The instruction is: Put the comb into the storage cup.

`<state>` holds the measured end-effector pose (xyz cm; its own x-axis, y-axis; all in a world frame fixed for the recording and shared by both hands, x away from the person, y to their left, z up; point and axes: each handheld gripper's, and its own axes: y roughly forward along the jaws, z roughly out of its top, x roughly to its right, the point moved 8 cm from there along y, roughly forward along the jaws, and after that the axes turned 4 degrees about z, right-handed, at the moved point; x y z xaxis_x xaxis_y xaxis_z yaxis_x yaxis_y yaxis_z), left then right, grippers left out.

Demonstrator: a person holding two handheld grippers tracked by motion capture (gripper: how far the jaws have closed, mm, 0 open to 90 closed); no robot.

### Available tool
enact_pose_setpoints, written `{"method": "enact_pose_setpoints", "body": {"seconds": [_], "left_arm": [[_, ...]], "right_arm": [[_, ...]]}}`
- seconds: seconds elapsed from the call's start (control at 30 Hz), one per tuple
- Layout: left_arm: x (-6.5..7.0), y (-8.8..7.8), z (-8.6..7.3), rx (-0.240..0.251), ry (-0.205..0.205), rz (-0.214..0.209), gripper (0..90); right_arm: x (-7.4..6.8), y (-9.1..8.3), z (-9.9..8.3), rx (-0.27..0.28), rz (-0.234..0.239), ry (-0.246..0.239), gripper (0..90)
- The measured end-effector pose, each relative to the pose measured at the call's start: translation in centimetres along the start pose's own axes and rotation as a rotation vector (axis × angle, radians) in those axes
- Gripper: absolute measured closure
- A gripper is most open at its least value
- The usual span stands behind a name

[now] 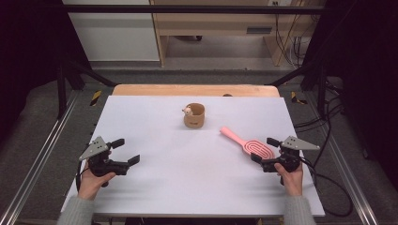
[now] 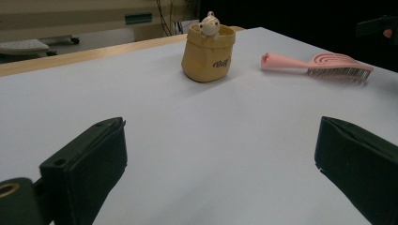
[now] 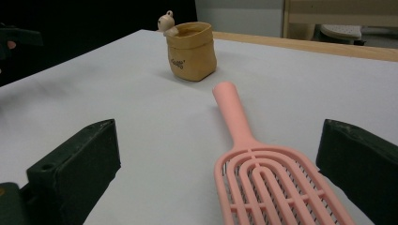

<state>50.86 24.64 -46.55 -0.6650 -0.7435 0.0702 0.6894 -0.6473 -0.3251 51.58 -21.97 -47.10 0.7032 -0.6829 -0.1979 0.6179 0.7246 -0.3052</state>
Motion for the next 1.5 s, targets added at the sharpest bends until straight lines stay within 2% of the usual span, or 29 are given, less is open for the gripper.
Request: {"method": "enact_pose_setpoints", "body": {"seconds": [0.57,0.9,1.13,1.5], "left_arm": [[0.0,0.2,-0.3,-0.012,0.003,-0.007,2.4],[-0.1,0.3,-0.4,-0.014,-0.005,-0.008,2.4],[-0.1,0.3,-0.4,-0.014,-0.005,-0.008,2.4],[-0.1,0.4,-0.4,-0.015,-0.005,-0.006,2.5]], "right_arm": [[-0.3,0.1,0.4,-0.012,-0.011,-0.020,0.4],[-0.4,0.4,0.8,-0.021,-0.040,-0.036,0.4],[-0.6,1.0,1.0,-0.054,-0.066,-0.060,0.5],[-0.4,1.9,1.7,-0.065,-0.098,-0.036,2.8]]}}
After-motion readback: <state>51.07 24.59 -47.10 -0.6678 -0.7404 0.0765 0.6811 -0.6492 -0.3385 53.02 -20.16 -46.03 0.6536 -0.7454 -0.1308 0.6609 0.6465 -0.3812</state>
